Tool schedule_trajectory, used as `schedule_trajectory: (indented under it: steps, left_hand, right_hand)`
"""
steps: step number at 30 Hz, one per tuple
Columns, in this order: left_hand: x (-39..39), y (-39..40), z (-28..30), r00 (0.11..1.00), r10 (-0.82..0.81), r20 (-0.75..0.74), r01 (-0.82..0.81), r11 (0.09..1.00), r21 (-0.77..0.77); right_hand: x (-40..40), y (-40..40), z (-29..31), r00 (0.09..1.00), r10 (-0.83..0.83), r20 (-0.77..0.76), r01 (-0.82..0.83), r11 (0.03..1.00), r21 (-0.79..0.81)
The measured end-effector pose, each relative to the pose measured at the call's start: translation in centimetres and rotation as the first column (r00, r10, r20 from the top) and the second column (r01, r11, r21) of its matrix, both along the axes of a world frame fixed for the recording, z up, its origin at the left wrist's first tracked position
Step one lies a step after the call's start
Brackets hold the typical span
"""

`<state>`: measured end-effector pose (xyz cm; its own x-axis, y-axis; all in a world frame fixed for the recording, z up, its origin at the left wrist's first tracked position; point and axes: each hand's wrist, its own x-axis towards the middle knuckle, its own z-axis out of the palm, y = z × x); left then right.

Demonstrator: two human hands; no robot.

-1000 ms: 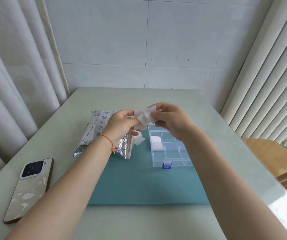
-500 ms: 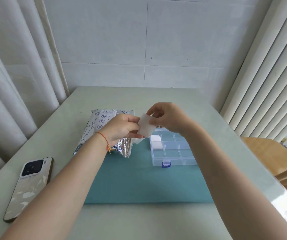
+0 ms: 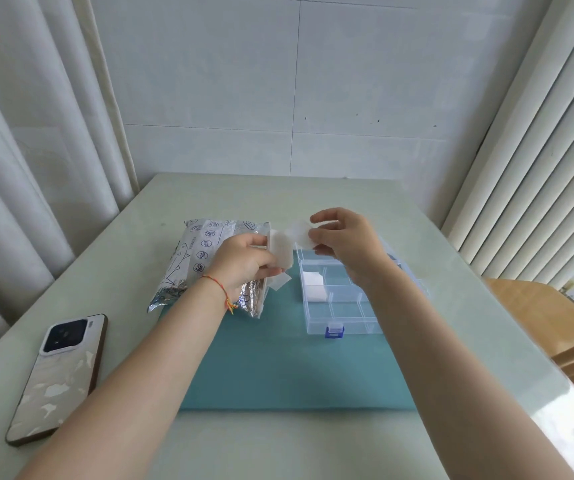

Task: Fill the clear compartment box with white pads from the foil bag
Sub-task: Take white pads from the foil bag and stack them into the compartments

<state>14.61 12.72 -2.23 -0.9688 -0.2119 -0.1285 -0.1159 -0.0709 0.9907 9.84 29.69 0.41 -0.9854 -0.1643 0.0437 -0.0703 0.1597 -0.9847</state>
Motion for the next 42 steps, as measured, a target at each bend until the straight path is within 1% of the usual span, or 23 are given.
schedule_trajectory:
  steps: [1, 3, 5, 8, 9, 11, 14, 16, 18, 21, 24, 29, 35, 38, 42]
  left_hand:
    - [-0.1, 0.2, 0.0, 1.000, 0.017, -0.002, -0.017, 0.999, 0.032]
    - [-0.1, 0.6, 0.0, 1.000, 0.009, -0.009, -0.008, 0.993, 0.120]
    - [-0.1, 0.9, 0.1, 1.000, -0.026, -0.008, 0.027, 0.983, 0.180]
    - [-0.1, 0.9, 0.1, 0.997, -0.079, -0.002, 0.077, 0.969, 0.235]
    - [-0.2, 0.9, 0.1, 0.995, -0.095, 0.003, 0.091, 0.963, 0.254]
    - [-0.1, 1.0, 0.1, 0.994, -0.110, 0.018, 0.099, 0.947, 0.305]
    - [0.0, 1.3, 0.2, 0.993, -0.112, 0.033, 0.086, 0.899, 0.430]
    - [0.1, 1.5, 0.2, 0.993, -0.113, 0.028, 0.086, 0.874, 0.479]
    - [0.3, 1.7, 0.1, 0.993, -0.114, 0.011, 0.094, 0.868, 0.488]
    - [0.3, 2.0, 0.2, 0.994, -0.110, -0.006, 0.099, 0.860, 0.501]
    - [0.4, 2.0, 0.4, 0.991, -0.126, -0.034, 0.125, 0.841, 0.526]
    - [0.4, 1.7, 0.2, 0.987, -0.152, -0.057, 0.159, 0.821, 0.548]
    - [0.4, 1.7, 0.3, 0.978, -0.190, -0.088, 0.207, 0.810, 0.549]
    - [0.3, 1.6, 0.5, 0.979, -0.193, -0.071, 0.201, 0.828, 0.524]
    - [0.2, 1.5, 0.5, 0.982, -0.182, -0.056, 0.186, 0.850, 0.493]
  right_hand:
    - [0.2, -0.2, -0.2, 0.998, 0.028, 0.060, -0.022, 0.994, -0.103]
    - [0.6, -0.8, -0.7, 0.992, 0.063, 0.110, -0.039, 0.977, -0.207]
    - [0.8, -1.3, -1.1, 0.994, 0.028, 0.105, -0.005, 0.978, -0.207]
    - [1.0, -1.8, -1.4, 0.994, -0.099, 0.055, 0.106, 0.987, -0.123]
    - [1.0, -1.9, -1.5, 0.991, -0.130, 0.039, 0.134, 0.984, -0.118]
    - [1.0, -2.3, -1.5, 0.986, -0.168, 0.016, 0.168, 0.977, -0.130]
    - [1.3, -2.9, -1.8, 0.977, -0.211, -0.007, 0.208, 0.965, -0.158]
    - [1.5, -3.3, -2.0, 0.963, -0.269, -0.020, 0.261, 0.948, -0.181]
    - [1.6, -3.6, -2.1, 0.948, -0.316, -0.028, 0.303, 0.929, -0.211]
    - [1.7, -3.9, -2.2, 0.948, -0.318, -0.031, 0.302, 0.925, -0.232]
    - [1.8, -3.7, -2.2, 0.961, -0.273, -0.053, 0.255, 0.941, -0.222]
    - [1.7, -3.1, -2.0, 0.987, -0.156, -0.036, 0.145, 0.968, -0.205]
    - [1.6, -3.1, -2.1, 0.988, -0.130, -0.087, 0.117, 0.982, -0.146]
    - [1.6, -2.9, -2.1, 0.989, -0.109, -0.100, 0.093, 0.984, -0.149]
    - [1.7, -3.0, -2.3, 0.988, -0.123, -0.089, 0.103, 0.974, -0.202]
